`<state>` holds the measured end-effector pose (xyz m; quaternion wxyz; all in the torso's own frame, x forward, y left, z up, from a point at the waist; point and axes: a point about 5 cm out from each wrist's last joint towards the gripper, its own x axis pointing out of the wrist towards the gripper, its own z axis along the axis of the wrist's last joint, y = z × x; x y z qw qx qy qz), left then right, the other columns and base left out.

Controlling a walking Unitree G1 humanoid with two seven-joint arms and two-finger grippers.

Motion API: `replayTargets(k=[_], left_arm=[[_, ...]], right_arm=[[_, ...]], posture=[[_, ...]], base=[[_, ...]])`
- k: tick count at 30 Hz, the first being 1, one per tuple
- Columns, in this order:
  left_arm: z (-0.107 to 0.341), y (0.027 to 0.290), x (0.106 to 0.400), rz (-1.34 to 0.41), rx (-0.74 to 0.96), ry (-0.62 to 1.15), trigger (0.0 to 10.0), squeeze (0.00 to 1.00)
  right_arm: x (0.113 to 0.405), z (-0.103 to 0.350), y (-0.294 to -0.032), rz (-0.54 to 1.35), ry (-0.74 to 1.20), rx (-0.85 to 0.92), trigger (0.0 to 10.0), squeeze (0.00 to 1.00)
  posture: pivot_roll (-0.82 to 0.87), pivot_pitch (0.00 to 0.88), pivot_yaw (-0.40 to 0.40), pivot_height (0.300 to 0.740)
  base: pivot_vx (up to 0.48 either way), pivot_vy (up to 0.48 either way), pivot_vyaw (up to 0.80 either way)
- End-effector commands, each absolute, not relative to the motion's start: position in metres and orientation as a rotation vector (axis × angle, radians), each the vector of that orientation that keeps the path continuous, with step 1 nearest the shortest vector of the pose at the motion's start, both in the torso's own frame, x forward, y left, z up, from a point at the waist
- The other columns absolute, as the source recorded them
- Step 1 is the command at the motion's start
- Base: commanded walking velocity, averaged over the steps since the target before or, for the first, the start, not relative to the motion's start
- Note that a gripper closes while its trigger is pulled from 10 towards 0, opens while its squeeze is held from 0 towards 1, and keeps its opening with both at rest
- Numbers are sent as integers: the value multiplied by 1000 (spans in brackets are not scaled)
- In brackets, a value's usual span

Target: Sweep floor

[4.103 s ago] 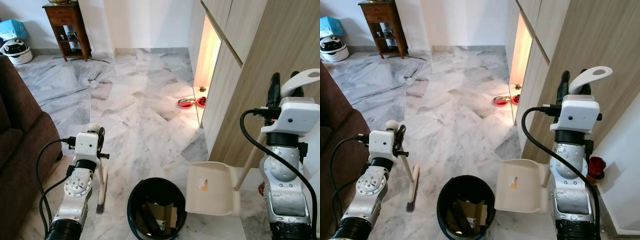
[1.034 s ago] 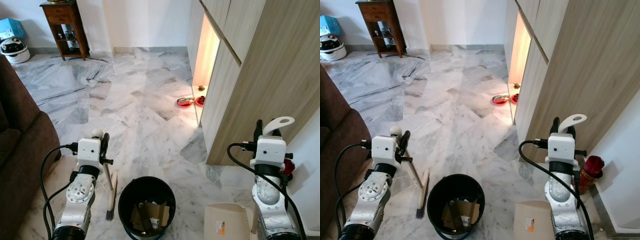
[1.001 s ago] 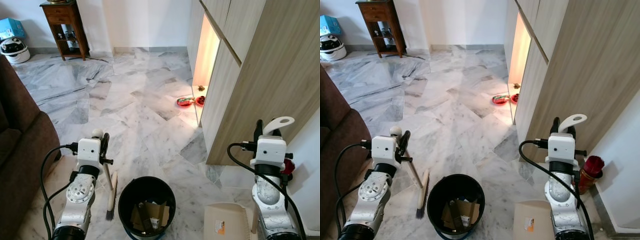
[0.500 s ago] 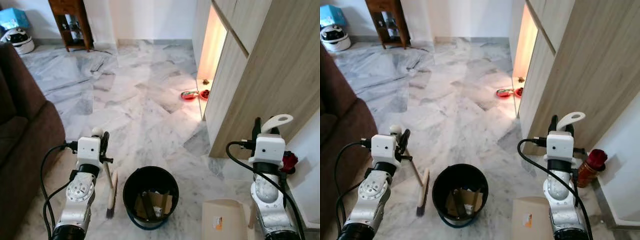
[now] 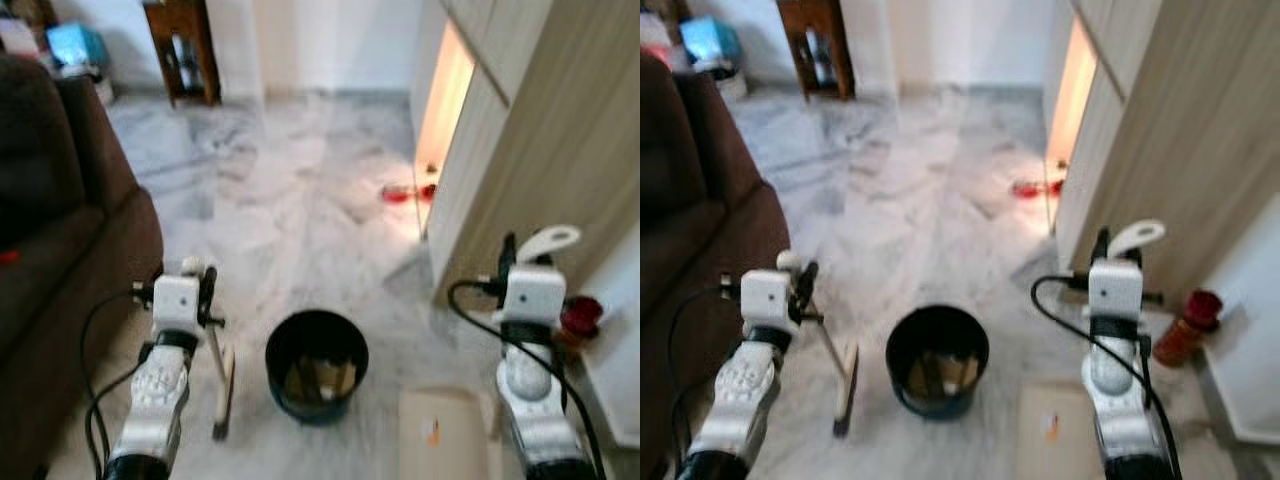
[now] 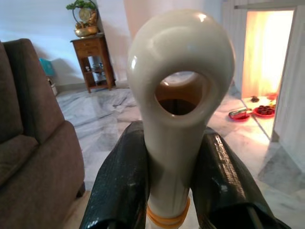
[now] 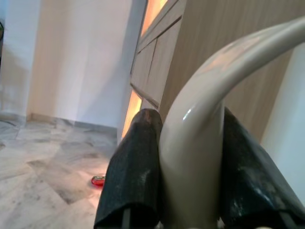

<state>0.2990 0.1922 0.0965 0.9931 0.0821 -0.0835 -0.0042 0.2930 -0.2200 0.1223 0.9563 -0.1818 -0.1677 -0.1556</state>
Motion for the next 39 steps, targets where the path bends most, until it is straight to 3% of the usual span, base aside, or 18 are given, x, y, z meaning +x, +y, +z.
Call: replayTargets(k=[1, 33, 39], left_arm=[[108, 192, 302, -8, 172, -214, 10000, 0], [109, 186, 306, -31, 168, -221, 10000, 0], [108, 185, 309, -37, 176, -213, 10000, 0]], right_arm=[[294, 127, -220, -312, -362, -373, 10000, 0], [296, 121, -216, -282, -344, -337, 10000, 0], [297, 119, -214, -277, -335, -332, 10000, 0]], posture=[[-23, 0, 19, 740], [-27, 0, 28, 740], [-42, 0, 37, 740]], base=[[-277, 0, 0], [-275, 0, 0], [0, 0, 0]])
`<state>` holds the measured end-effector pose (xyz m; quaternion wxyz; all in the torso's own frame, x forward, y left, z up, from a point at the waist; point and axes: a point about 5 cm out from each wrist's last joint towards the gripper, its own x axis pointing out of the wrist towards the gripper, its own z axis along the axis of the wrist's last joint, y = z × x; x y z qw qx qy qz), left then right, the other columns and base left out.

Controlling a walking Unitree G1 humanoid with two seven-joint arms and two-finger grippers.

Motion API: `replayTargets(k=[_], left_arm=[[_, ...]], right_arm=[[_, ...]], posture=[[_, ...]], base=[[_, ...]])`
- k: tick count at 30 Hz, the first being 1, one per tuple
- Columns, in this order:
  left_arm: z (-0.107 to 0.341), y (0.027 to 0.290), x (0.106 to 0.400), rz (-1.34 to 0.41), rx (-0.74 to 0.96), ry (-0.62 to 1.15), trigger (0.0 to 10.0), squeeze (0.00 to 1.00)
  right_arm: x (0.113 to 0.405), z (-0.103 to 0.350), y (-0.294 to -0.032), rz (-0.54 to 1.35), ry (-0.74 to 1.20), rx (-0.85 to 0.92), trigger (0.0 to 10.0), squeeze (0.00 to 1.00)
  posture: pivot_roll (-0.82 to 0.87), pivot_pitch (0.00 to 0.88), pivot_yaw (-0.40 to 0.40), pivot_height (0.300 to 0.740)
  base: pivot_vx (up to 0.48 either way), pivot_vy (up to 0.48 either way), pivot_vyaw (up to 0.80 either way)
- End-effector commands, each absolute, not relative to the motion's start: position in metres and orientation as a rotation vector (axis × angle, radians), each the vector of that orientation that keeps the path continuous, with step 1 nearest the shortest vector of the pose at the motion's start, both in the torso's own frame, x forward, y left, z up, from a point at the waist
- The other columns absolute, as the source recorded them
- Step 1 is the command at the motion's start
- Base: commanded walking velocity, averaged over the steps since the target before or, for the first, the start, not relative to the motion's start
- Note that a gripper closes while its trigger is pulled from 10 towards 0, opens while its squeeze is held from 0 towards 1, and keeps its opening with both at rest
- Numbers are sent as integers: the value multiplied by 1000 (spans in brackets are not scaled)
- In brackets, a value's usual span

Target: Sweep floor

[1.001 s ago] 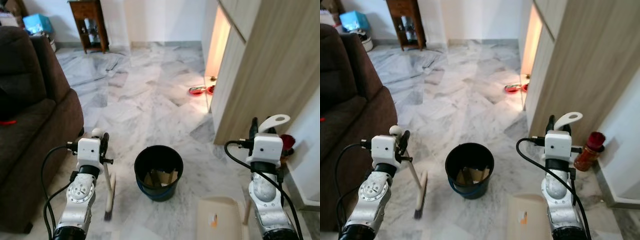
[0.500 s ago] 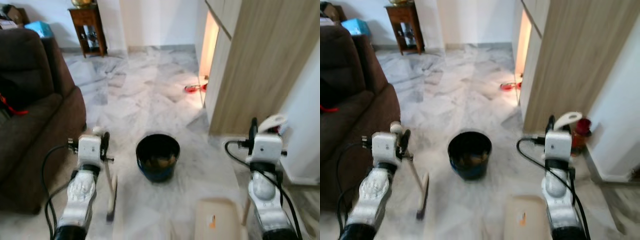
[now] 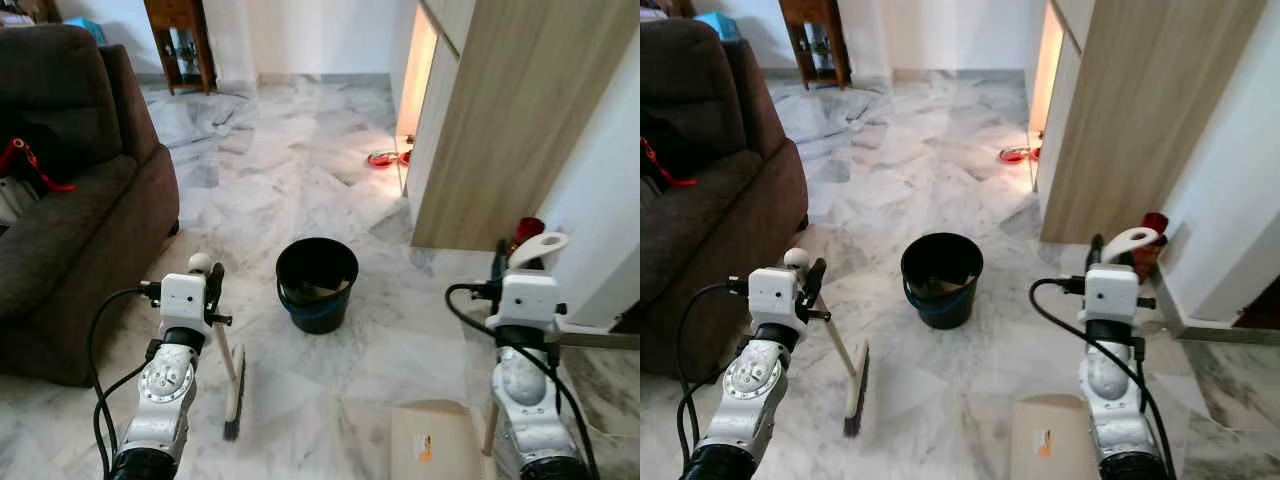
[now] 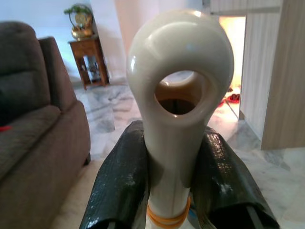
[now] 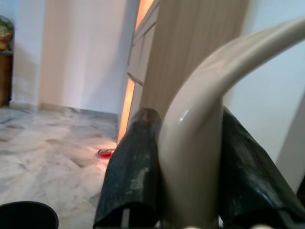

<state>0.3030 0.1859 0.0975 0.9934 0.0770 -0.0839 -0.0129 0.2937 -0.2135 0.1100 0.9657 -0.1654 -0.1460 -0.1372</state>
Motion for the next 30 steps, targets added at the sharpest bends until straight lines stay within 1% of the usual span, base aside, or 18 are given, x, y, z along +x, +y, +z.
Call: replayTargets(k=[1, 6, 14, 20, 24, 30], left_arm=[[109, 185, 310, -38, 176, -213, 10000, 0], [111, 182, 318, -46, 172, -214, 10000, 0], [124, 177, 334, -43, 157, -241, 10000, 0], [124, 179, 337, -49, 163, -231, 10000, 0], [127, 180, 341, -50, 166, -236, 10000, 0], [129, 183, 341, -49, 168, -241, 10000, 0]], right_arm=[[297, 119, -214, -277, -335, -331, 10000, 0], [300, 122, -217, -291, -338, -322, 10000, 0], [308, 124, -223, -334, -317, -259, 10000, 0], [310, 125, -224, -343, -315, -245, 10000, 0], [309, 129, -230, -376, -326, -206, 10000, 0], [305, 133, -231, -379, -347, -211, 10000, 0]], posture=[[-44, 0, 38, 740], [-59, 0, 44, 740], [-61, 0, 62, 740], [-72, 0, 81, 740], [-67, 0, 91, 740], [-90, 0, 100, 740]], base=[[0, 0, 0], [0, 0, 0], [0, 0, 0], [0, 0, -756], [0, 0, -800], [0, 0, -800]])
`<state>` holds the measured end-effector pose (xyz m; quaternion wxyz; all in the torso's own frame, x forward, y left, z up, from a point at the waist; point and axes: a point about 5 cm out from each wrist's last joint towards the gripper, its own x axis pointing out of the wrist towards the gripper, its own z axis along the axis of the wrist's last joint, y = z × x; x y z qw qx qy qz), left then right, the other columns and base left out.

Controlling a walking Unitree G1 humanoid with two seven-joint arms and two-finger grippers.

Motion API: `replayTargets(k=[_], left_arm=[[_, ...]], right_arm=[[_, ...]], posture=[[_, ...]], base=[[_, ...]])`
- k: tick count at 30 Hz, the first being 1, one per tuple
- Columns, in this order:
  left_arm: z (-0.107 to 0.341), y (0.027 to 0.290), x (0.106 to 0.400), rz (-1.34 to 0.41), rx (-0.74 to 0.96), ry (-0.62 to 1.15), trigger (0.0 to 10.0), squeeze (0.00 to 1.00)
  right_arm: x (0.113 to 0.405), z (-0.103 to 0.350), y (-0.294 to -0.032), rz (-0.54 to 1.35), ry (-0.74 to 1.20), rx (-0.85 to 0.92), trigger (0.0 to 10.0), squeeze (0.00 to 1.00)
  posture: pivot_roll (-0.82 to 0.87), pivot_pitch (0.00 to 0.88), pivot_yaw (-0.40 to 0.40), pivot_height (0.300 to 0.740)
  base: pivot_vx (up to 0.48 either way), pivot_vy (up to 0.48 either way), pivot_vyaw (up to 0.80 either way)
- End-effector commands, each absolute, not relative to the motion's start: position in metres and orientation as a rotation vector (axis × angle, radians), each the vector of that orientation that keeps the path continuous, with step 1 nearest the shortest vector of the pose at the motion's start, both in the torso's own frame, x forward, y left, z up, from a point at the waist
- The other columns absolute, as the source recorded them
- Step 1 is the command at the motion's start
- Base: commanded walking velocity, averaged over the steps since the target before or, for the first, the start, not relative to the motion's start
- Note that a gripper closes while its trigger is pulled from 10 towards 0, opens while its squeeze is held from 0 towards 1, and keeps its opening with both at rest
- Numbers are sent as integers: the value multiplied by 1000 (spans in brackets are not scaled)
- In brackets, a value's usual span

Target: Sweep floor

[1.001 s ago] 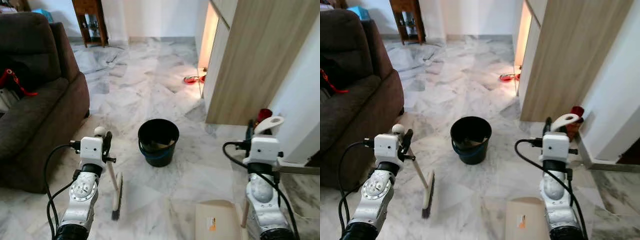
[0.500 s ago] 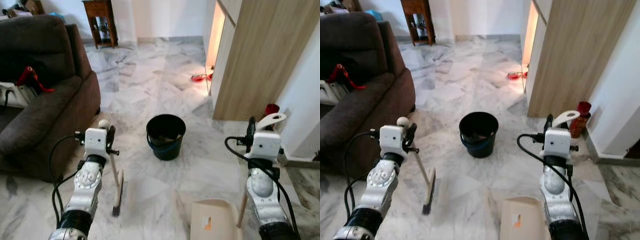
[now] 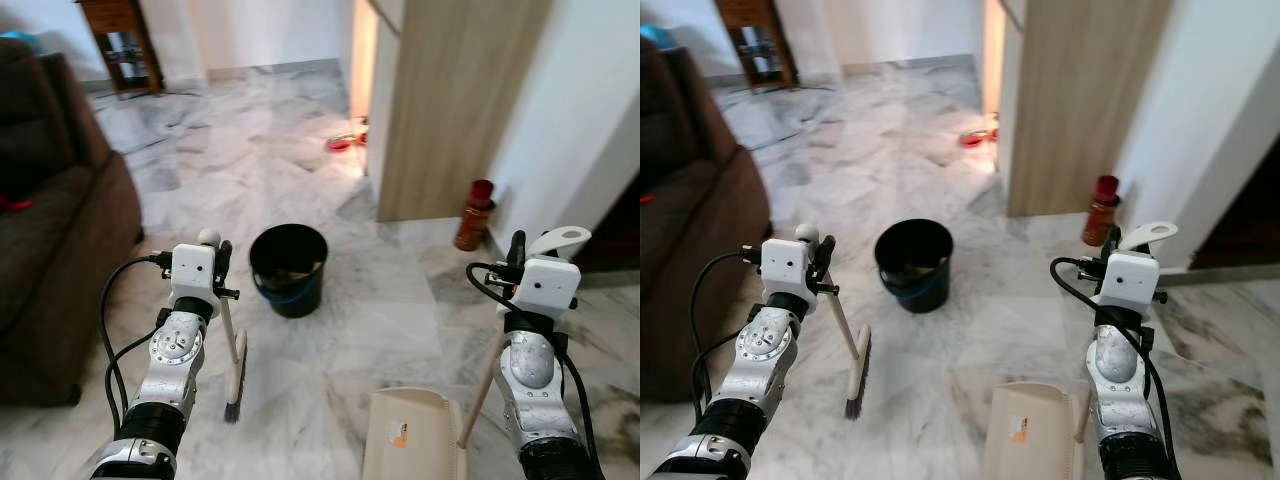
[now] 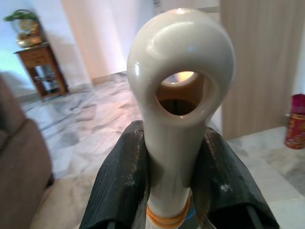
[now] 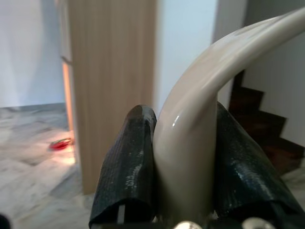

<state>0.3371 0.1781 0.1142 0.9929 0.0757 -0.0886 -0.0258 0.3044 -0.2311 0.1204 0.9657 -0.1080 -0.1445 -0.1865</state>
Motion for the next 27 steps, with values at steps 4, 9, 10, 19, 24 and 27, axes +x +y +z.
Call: replayTargets(k=[4, 9, 10, 19, 24, 27], left_arm=[[127, 183, 343, -42, 162, -233, 10000, 0], [127, 178, 343, -57, 153, -238, 10000, 0], [125, 178, 342, -63, 149, -232, 10000, 0], [120, 167, 344, -98, 148, -209, 10000, 0], [119, 174, 340, -66, 144, -220, 10000, 0], [117, 177, 337, -61, 147, -217, 10000, 0]], right_arm=[[304, 136, -230, -373, -359, -214, 10000, 0], [302, 138, -229, -362, -362, -223, 10000, 0], [299, 138, -229, -367, -362, -223, 10000, 0], [283, 140, -234, -395, -363, -234, 10000, 0], [287, 139, -230, -358, -348, -242, 10000, 0], [286, 140, -229, -352, -345, -245, 10000, 0]], posture=[[-98, 0, 87, 740], [-115, 0, 95, 740], [-147, 0, 110, 740], [-180, 0, 94, 740], [-156, 0, 70, 740], [-153, 0, 71, 740]], base=[[0, 0, -800], [0, 0, -800], [0, 0, -800], [0, 0, -800], [0, -303, -800], [0, -257, -800]])
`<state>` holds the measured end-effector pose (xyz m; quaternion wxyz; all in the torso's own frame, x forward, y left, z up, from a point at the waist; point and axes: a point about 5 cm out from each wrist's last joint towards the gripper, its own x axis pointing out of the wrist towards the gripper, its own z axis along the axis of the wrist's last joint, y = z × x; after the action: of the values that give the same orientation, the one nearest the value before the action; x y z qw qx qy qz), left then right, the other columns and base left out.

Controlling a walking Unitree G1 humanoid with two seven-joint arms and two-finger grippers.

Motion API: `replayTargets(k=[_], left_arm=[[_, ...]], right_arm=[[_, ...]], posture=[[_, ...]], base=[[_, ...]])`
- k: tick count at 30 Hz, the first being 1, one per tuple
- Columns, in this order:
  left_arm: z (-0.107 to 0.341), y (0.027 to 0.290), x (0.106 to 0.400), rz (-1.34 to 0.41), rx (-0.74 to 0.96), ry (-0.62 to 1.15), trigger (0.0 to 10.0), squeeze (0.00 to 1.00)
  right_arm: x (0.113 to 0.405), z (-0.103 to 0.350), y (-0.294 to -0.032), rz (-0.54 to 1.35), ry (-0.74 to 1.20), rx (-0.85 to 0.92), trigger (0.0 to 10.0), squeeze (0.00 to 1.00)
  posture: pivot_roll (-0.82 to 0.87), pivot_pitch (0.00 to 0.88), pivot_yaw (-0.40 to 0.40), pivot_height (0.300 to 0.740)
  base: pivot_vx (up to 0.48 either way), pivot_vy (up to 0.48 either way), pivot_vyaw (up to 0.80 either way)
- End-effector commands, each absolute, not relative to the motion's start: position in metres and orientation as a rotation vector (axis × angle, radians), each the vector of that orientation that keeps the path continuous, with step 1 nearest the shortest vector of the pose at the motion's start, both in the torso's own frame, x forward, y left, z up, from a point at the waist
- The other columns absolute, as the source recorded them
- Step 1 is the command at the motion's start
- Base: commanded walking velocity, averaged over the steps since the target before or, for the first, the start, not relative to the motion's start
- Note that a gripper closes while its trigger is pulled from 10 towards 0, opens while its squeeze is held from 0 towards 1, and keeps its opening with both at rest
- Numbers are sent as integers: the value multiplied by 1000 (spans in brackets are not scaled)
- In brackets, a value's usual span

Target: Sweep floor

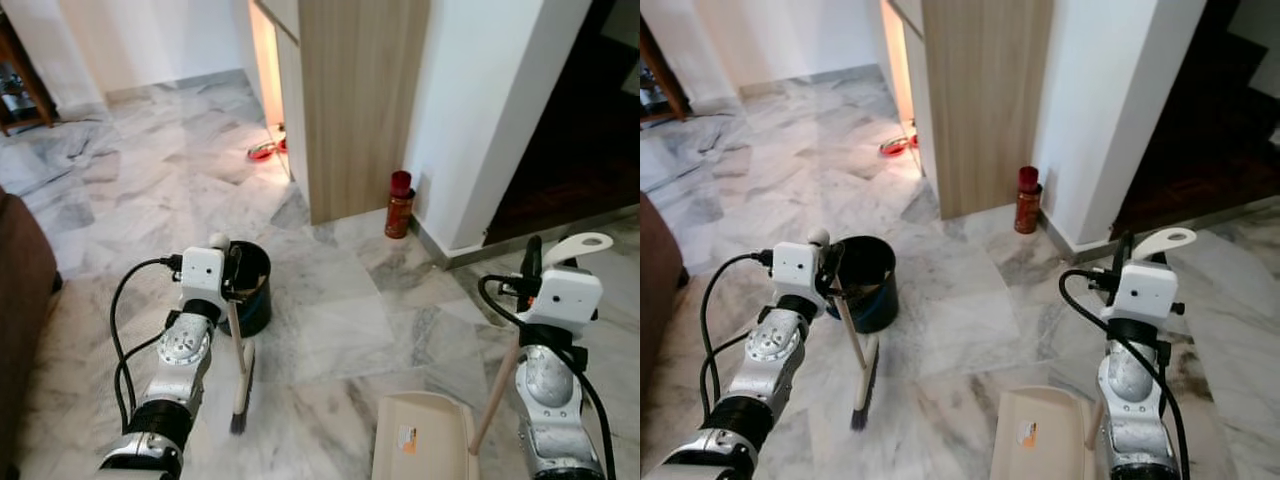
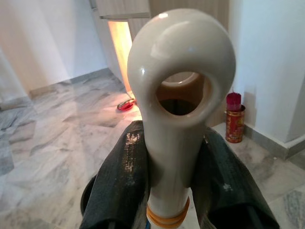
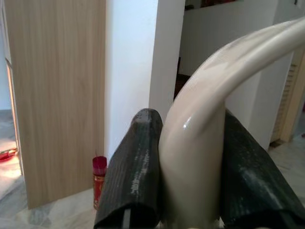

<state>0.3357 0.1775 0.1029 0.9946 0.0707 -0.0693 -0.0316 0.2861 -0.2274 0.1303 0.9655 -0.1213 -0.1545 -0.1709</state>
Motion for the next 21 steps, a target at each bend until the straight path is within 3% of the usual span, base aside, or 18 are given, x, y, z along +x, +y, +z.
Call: replayTargets(k=[1, 21], left_arm=[[115, 178, 336, -61, 148, -214, 10000, 0], [109, 179, 326, -82, 169, -201, 10000, 0]], right_arm=[[286, 141, -229, -351, -344, -246, 10000, 0], [276, 138, -224, -351, -314, -230, 10000, 0]], posture=[[-154, 0, 73, 740], [-149, 32, 67, 740]], base=[[0, -247, -800], [0, -59, -800]])
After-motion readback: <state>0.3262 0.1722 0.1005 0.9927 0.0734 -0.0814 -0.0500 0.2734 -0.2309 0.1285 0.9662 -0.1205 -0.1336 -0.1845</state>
